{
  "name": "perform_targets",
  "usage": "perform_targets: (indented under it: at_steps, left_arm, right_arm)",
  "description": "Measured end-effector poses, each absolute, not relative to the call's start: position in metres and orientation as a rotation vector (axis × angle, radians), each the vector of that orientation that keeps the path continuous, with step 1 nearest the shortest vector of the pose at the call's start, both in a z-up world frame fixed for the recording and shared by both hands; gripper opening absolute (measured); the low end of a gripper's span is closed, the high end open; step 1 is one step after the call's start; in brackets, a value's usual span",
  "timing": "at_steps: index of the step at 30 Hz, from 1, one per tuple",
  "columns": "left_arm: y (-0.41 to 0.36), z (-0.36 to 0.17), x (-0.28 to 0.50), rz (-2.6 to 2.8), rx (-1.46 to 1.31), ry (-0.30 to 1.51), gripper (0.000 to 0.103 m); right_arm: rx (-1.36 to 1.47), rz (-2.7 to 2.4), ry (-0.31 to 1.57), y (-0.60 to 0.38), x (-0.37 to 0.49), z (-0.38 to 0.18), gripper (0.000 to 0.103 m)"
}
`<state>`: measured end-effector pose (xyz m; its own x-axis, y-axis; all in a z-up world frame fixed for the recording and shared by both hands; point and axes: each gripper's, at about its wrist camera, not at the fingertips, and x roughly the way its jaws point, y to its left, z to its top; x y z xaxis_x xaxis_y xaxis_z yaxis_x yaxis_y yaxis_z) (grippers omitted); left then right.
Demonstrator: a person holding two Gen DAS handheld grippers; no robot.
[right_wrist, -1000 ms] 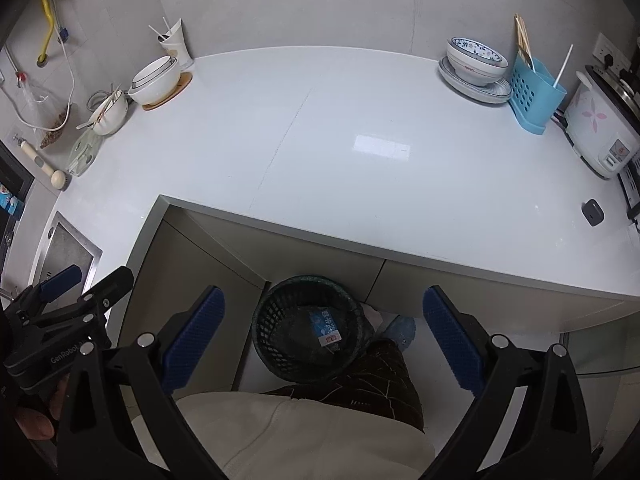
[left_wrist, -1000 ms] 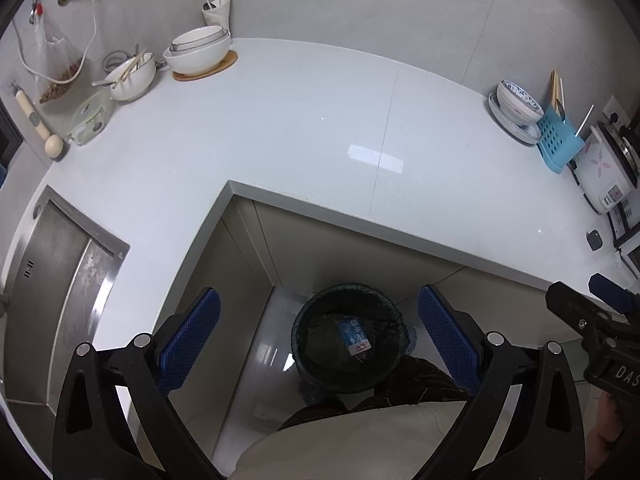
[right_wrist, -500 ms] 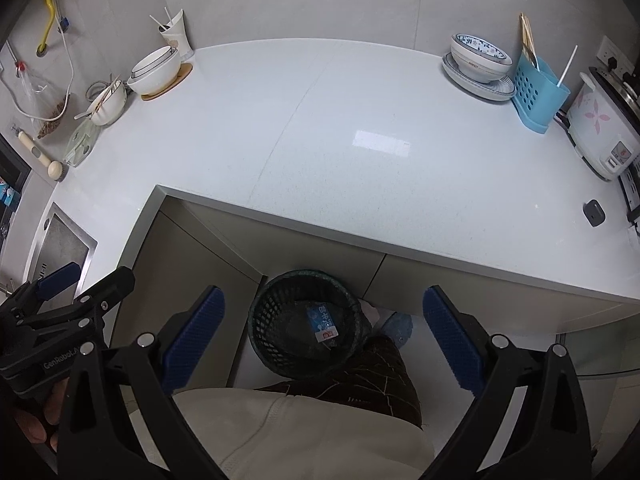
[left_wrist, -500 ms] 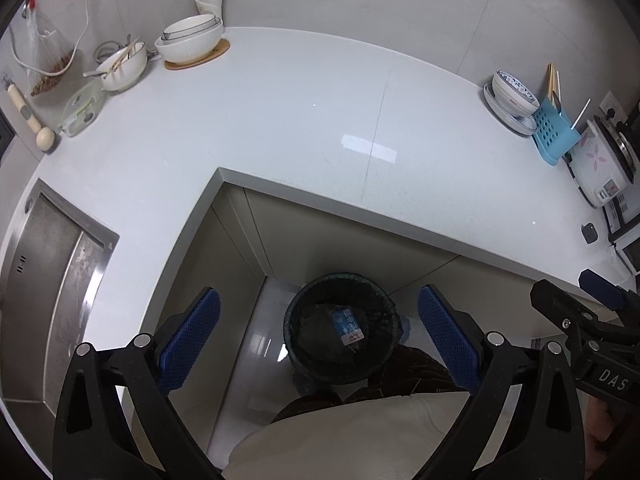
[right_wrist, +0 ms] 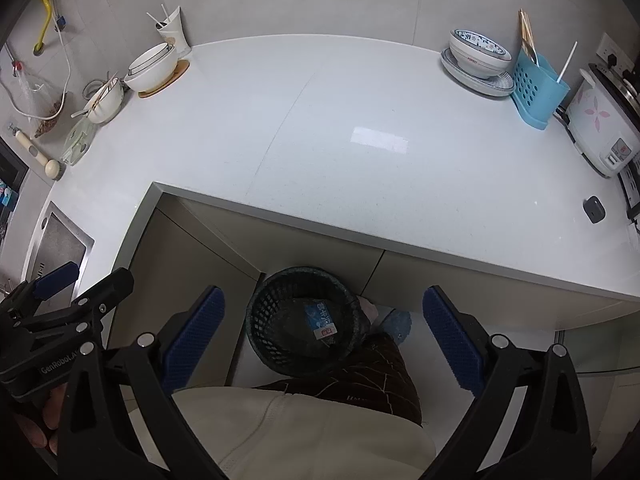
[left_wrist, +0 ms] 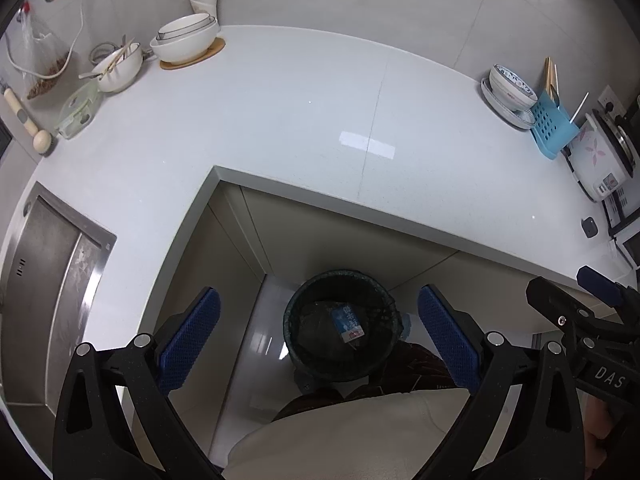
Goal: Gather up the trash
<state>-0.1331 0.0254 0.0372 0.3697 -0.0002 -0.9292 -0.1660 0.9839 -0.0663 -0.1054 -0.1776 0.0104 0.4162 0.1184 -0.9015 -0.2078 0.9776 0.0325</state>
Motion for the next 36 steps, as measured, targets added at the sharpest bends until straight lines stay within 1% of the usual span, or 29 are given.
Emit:
perform_targets:
  at_steps: [36]
  left_arm:
    - [0.0248, 0.0363, -0.1264, 0.074, -0.153, 1.191, 0.097]
  right_arm:
    - [-0.1, 0.209, 1.15, -0.1726, -0.1011, 0.0058, 0.095]
